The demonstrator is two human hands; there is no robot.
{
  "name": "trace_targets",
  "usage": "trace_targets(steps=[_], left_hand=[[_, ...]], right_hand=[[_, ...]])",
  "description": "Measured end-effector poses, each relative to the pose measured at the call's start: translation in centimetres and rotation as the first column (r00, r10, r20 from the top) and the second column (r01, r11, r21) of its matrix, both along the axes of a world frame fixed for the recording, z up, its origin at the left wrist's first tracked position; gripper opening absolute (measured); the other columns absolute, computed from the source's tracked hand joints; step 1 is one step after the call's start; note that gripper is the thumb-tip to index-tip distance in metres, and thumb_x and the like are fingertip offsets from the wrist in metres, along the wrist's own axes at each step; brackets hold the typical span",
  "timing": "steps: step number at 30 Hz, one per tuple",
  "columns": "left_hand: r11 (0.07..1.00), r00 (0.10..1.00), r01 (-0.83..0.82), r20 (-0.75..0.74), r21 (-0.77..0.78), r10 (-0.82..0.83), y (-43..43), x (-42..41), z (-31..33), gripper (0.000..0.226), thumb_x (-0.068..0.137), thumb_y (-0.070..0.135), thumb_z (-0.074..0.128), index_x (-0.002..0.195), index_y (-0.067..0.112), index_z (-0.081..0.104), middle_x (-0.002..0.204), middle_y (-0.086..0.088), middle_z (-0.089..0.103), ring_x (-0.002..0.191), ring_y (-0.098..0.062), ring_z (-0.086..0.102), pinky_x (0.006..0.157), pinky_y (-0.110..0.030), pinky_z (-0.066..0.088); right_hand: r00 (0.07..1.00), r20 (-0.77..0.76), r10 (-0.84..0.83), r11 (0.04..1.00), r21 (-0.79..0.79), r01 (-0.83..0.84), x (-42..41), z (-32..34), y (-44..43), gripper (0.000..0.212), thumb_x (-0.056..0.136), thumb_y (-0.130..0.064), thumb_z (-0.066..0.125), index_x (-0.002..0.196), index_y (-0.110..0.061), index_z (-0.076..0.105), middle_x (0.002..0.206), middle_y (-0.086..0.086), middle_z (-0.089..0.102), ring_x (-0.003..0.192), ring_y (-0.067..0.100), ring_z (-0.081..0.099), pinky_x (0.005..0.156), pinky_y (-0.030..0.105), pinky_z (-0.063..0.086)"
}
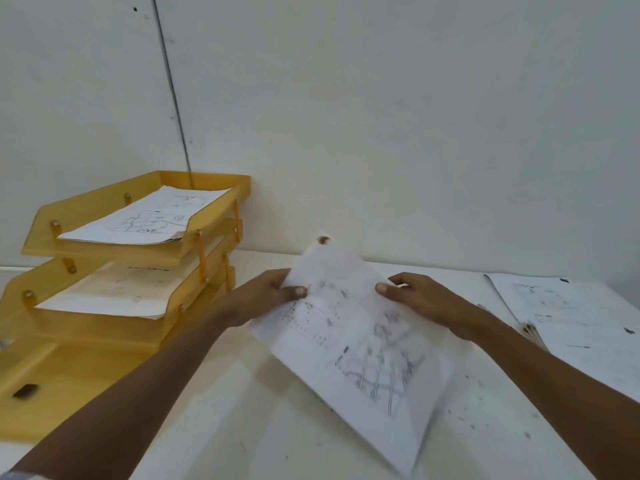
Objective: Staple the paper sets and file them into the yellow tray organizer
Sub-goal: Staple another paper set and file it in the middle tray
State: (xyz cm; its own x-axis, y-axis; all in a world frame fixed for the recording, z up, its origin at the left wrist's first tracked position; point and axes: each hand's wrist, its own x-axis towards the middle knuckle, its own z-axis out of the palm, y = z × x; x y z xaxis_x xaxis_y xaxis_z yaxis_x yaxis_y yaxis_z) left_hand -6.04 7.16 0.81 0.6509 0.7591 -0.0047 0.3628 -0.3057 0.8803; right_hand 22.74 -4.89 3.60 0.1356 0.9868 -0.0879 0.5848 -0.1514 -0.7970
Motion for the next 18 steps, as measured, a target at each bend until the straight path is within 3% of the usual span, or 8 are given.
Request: trace_targets(steps=[1,3,5,8,10,12,15,18], left_hand=[[0.998,0.996,-0.07,0.058,0.004,0.069,0.2,-0.6,-0.7,0.028,0.099,0.037,0.062,0.123,0.023,0.068,0.115,0.004,0.077,0.102,-0.018,0.075,0.093,-0.043,0.059],[0.977,0.965,-0.211,0.157,-0.023,0.212,0.5,-1.5,-1.9,0.03,0.1,0.038,0.061,0.127,0.024,0.066,0.116,0.005,0.077,0.102,-0.019,0.074,0.097,-0.05,0.056],[0.957,0.926,-0.279,0.242,-0.082,0.29,0.7,-1.8,-2.9,0.033,0.101,0.036,0.059,0.132,0.024,0.064,0.119,0.005,0.076,0.106,-0.019,0.073,0.1,-0.053,0.054],[0.945,0.871,-0.274,0.369,-0.181,0.323,0.7,-1.5,-3.3,0.037,0.099,0.034,0.061,0.134,0.023,0.062,0.123,0.001,0.075,0.112,-0.026,0.072,0.099,-0.059,0.054],[0.943,0.838,-0.253,0.438,-0.215,0.324,0.5,-0.9,-3.3,0.046,0.093,0.042,0.066,0.134,0.021,0.062,0.125,-0.003,0.074,0.113,-0.03,0.071,0.098,-0.061,0.054],[0.949,0.812,-0.237,0.494,-0.208,0.31,0.2,-0.3,-3.1,0.061,0.084,0.053,0.072,0.135,0.021,0.061,0.126,-0.005,0.073,0.114,-0.031,0.071,0.095,-0.058,0.057],[0.952,0.778,-0.244,0.55,-0.182,0.305,0.0,0.2,-2.8,0.046,0.097,0.036,0.061,0.139,0.019,0.058,0.13,-0.005,0.071,0.116,-0.028,0.07,0.093,-0.051,0.058],[0.949,0.792,-0.231,0.525,-0.215,0.312,-0.4,0.3,-4.1,0.04,0.1,0.028,0.058,0.139,0.018,0.058,0.131,-0.006,0.071,0.116,-0.028,0.07,0.093,-0.051,0.058]], right_hand=[[0.994,0.027,-0.108,0.993,0.055,0.106,0.7,-0.4,-0.2,0.061,0.079,-0.076,0.055,0.116,-0.029,0.065,0.117,-0.01,0.066,0.104,0.012,0.062,0.089,0.032,0.047],[0.926,-0.174,-0.335,0.918,0.161,0.362,2.3,-1.5,-0.5,0.091,0.06,-0.094,0.051,0.121,-0.026,0.06,0.124,-0.003,0.062,0.111,0.017,0.059,0.093,0.038,0.046],[0.859,-0.352,-0.373,0.892,0.12,0.436,3.6,-2.9,-0.9,0.107,0.053,-0.095,0.055,0.133,-0.025,0.051,0.129,0.001,0.059,0.115,0.024,0.06,0.096,0.047,0.05],[0.854,-0.483,-0.196,0.972,0.02,0.235,3.0,-3.9,-1.1,0.071,0.078,-0.066,0.069,0.129,-0.018,0.06,0.119,0.002,0.072,0.103,0.027,0.071,0.086,0.043,0.058],[0.836,-0.529,-0.149,0.967,0.099,0.235,2.3,-4.0,-0.8,0.037,0.091,-0.038,0.068,0.123,-0.019,0.065,0.115,0.003,0.074,0.101,0.024,0.073,0.087,0.044,0.058],[0.826,-0.544,-0.144,0.935,0.199,0.293,1.8,-3.7,-0.2,0.02,0.096,-0.028,0.063,0.115,-0.026,0.068,0.115,0.002,0.074,0.102,0.022,0.072,0.091,0.049,0.057],[0.834,-0.544,-0.094,0.897,0.317,0.308,1.2,-3.2,-0.1,0.018,0.098,-0.026,0.06,0.113,-0.032,0.068,0.112,-0.004,0.075,0.104,0.018,0.071,0.09,0.044,0.055],[0.834,-0.537,-0.126,0.897,0.298,0.328,0.9,-4.8,-0.8,0.022,0.098,-0.029,0.06,0.118,-0.032,0.067,0.113,-0.005,0.075,0.106,0.018,0.071,0.094,0.047,0.055]])
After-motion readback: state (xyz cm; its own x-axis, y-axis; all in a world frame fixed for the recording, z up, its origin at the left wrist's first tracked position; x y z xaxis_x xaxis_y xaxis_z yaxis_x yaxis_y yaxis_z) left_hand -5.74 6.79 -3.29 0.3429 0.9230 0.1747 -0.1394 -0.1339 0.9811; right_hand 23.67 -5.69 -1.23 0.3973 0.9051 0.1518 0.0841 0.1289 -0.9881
